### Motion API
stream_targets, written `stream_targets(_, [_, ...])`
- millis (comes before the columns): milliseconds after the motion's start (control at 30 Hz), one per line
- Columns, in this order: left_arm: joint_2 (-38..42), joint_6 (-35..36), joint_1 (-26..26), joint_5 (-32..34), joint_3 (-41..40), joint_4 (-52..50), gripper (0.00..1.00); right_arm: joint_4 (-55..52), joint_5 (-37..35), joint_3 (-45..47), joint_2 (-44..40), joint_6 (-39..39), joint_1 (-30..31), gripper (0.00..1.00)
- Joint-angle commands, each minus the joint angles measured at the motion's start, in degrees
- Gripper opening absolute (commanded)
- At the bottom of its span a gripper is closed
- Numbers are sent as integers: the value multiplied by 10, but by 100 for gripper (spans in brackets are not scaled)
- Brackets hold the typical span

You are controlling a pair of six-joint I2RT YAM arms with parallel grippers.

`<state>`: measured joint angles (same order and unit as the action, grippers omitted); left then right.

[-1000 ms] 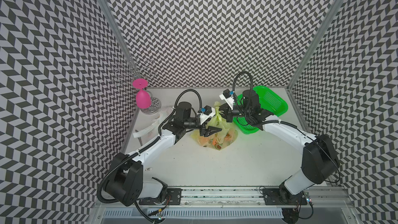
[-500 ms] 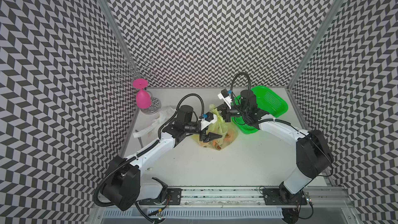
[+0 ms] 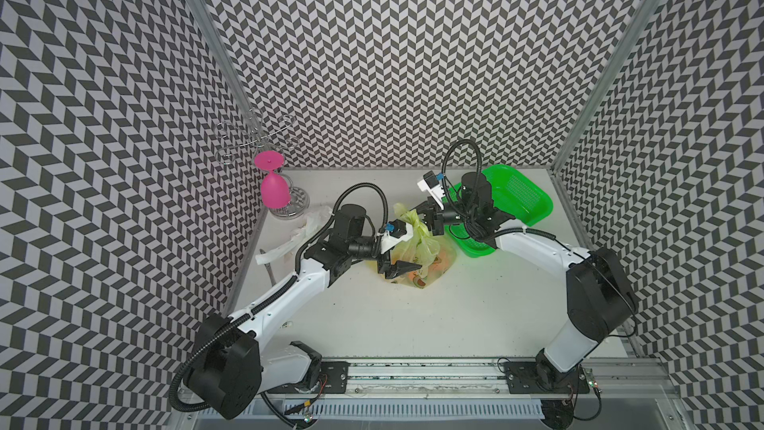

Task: Place the oranges into plastic bags & tie knots
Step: Tie the plastic bag at the center of the board.

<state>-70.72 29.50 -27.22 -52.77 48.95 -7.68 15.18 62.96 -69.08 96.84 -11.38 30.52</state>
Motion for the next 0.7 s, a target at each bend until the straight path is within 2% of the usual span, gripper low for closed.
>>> stream_targets(0, [21, 52, 19, -11, 24, -72, 85, 4, 19, -14, -1, 27, 1, 0])
stream_targets(133, [35, 91, 45, -21, 41, -131, 85, -12, 18, -20, -3, 41, 1, 0])
stream_targets(233, [47, 107, 64, -36, 48, -160, 79, -21, 17, -22, -5, 49, 1, 0])
stream_targets(333, [52, 107, 67, -55, 43, -160, 65, -29, 17, -25, -6, 55, 1, 0])
stream_targets(467, [40, 36, 57, -86, 12, -69, 39, -28, 17, -29, -5, 48, 1, 0])
stream_targets(667, [-4, -15, 4, -40, 4, 17, 15, 19, 14, -19, 0, -12, 1, 0])
